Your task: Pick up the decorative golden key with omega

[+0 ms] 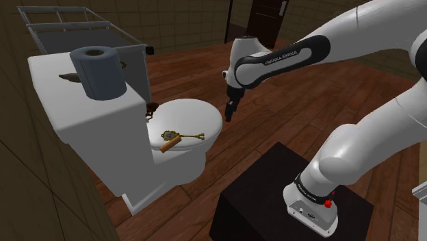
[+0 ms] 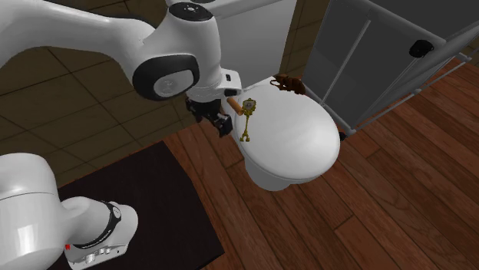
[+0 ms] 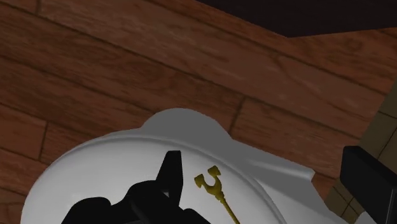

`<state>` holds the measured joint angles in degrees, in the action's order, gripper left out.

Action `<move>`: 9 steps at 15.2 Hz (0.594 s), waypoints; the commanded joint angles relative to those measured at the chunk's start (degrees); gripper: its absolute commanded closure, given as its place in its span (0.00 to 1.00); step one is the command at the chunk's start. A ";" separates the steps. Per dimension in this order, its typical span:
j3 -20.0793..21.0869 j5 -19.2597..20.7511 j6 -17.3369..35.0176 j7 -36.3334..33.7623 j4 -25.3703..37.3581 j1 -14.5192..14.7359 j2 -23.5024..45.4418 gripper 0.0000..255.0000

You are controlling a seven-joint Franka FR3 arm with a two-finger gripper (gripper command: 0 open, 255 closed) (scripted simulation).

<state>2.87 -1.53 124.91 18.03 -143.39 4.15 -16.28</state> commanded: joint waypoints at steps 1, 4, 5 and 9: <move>-0.08 0.85 4.25 2.50 1.27 0.21 4.38 0.00; 0.33 2.07 9.84 5.20 3.62 0.74 10.88 0.00; 0.49 2.54 11.57 6.03 4.54 0.91 13.06 0.00; 1.14 4.80 17.75 8.92 8.92 1.58 21.72 0.00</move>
<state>3.74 2.61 141.06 26.42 -135.88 5.43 2.98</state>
